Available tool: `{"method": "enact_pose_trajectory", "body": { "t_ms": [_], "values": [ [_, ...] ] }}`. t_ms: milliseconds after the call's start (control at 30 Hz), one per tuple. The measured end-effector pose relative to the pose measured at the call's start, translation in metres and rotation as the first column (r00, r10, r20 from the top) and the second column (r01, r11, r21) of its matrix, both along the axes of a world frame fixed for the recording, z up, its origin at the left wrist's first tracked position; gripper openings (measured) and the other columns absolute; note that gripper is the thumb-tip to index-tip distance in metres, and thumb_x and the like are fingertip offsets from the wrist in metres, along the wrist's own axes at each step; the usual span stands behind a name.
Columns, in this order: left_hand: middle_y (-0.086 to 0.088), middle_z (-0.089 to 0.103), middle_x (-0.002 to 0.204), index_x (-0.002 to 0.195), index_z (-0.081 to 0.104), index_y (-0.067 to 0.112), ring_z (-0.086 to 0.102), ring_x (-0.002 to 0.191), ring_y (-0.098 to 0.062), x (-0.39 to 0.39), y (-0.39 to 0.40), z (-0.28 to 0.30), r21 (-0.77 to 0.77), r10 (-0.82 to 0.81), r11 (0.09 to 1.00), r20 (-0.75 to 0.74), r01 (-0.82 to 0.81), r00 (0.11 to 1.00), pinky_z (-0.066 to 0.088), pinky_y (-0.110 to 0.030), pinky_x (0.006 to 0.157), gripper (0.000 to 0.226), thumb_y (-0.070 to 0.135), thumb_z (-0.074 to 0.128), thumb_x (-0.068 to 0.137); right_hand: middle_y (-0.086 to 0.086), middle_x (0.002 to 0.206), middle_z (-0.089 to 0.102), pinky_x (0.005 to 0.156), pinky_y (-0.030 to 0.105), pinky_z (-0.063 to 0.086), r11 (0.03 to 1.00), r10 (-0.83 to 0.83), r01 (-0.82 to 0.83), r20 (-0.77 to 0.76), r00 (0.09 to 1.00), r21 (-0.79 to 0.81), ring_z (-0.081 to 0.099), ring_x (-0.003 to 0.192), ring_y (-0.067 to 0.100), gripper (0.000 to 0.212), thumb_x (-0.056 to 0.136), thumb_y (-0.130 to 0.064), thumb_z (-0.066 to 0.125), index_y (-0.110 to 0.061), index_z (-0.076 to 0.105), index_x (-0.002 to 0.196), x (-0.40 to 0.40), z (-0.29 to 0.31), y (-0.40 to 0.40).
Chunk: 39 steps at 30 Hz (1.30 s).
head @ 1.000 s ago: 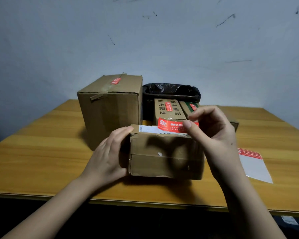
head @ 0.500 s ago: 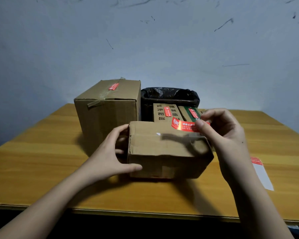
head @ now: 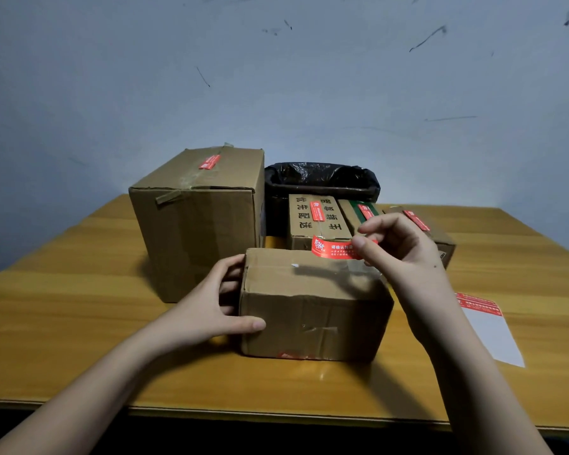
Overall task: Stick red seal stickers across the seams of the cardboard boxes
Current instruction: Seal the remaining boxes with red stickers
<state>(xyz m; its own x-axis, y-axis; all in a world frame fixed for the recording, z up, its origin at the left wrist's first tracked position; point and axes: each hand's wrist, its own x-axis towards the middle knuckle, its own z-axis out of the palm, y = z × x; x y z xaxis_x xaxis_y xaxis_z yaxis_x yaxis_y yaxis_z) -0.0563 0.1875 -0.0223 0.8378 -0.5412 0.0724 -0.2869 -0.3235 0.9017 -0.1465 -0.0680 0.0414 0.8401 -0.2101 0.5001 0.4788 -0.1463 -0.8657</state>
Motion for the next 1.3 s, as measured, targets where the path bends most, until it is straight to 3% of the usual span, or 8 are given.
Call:
{"method": "enact_pose_trajectory", "body": {
  "t_ms": [200,333,433,533,700,867,1033,1300],
  "values": [
    [0.014,0.03,0.146,0.132,0.014,0.058,0.037,0.131,0.003,-0.012,0.007,0.007,0.042,0.051,0.997,0.177,-0.06,0.983,0.042,-0.027,0.105,0.111,0.075,0.077,0.042,-0.006,0.07,0.054,0.07,0.018,0.048,0.999,0.031,-0.031,-0.027,0.999,-0.007,0.058,0.078,0.017,0.012,0.084,-0.008,0.069,-0.018,0.063,0.087,0.005,-0.004,0.0],
    [0.02,0.044,0.123,0.121,0.04,0.048,0.048,0.114,0.007,-0.035,0.005,0.03,-0.103,0.273,0.961,0.497,-0.257,0.824,0.042,-0.015,0.089,0.057,0.063,0.058,0.069,-0.008,0.071,0.056,0.075,0.024,0.049,0.999,0.033,-0.034,-0.03,0.999,-0.037,0.06,0.08,0.02,0.011,0.084,-0.011,0.069,-0.019,0.063,0.087,0.006,-0.005,0.0],
    [0.019,0.05,0.101,0.095,0.056,0.037,0.053,0.098,-0.001,-0.04,-0.013,0.053,-0.124,0.315,0.944,0.622,-0.306,0.717,0.045,-0.026,0.086,0.028,0.058,0.05,0.078,-0.001,0.074,0.056,0.076,0.028,0.049,0.998,0.035,-0.036,-0.022,0.999,-0.055,0.059,0.08,0.023,0.01,0.086,-0.01,0.068,-0.018,0.062,0.087,0.006,-0.002,0.004],
    [0.015,0.052,0.094,0.08,0.059,0.036,0.053,0.093,-0.002,-0.036,-0.035,0.069,-0.028,0.276,0.947,0.577,-0.319,0.768,0.041,-0.046,0.095,0.036,0.067,0.042,0.076,0.01,0.075,0.055,0.075,0.032,0.051,0.995,0.027,-0.026,0.003,1.0,-0.096,0.057,0.077,0.031,0.008,0.088,-0.008,0.065,-0.016,0.062,0.087,0.006,0.003,0.007],
    [0.014,0.05,0.089,0.072,0.055,0.037,0.051,0.093,-0.004,-0.031,-0.058,0.077,0.04,0.258,0.946,0.511,-0.323,0.82,0.036,-0.043,0.099,0.051,0.077,0.024,0.071,0.011,0.074,0.056,0.081,0.046,0.051,0.987,0.012,-0.006,0.04,0.999,-0.158,0.06,0.081,0.035,0.01,0.089,-0.009,0.065,-0.018,0.062,0.088,0.008,0.008,0.008],
    [0.015,0.053,0.082,0.069,0.055,0.031,0.053,0.083,-0.001,-0.028,-0.067,0.077,-0.007,0.301,0.939,0.498,-0.343,0.813,0.041,-0.042,0.094,0.034,0.063,0.046,0.077,-0.007,0.071,0.054,0.08,0.039,0.052,0.982,0.003,0.003,0.028,1.0,-0.187,0.059,0.076,0.019,0.012,0.089,-0.009,0.065,-0.02,0.062,0.09,0.012,0.009,0.009],
    [0.014,0.054,0.081,0.068,0.056,0.029,0.053,0.081,-0.003,-0.025,-0.064,0.075,-0.028,0.302,0.943,0.491,-0.331,0.817,0.041,-0.045,0.092,0.025,0.049,0.052,0.082,0.011,0.075,0.059,0.08,0.04,0.052,0.98,-0.038,0.037,-0.002,0.999,-0.196,0.064,0.085,0.031,0.008,0.089,-0.012,0.065,-0.019,0.063,0.091,0.012,0.007,0.01],
    [0.01,0.051,0.087,0.083,0.053,0.029,0.049,0.082,-0.01,-0.03,-0.068,0.074,0.166,0.248,0.843,0.725,-0.512,0.643,0.029,-0.033,0.085,0.022,0.042,0.042,0.095,0.0,0.072,0.065,0.065,0.039,0.053,0.929,-0.225,0.168,-0.143,0.964,-0.331,0.064,0.067,0.015,0.011,0.087,-0.023,0.069,-0.026,0.059,0.089,0.017,0.004,0.007]
  ]
}}
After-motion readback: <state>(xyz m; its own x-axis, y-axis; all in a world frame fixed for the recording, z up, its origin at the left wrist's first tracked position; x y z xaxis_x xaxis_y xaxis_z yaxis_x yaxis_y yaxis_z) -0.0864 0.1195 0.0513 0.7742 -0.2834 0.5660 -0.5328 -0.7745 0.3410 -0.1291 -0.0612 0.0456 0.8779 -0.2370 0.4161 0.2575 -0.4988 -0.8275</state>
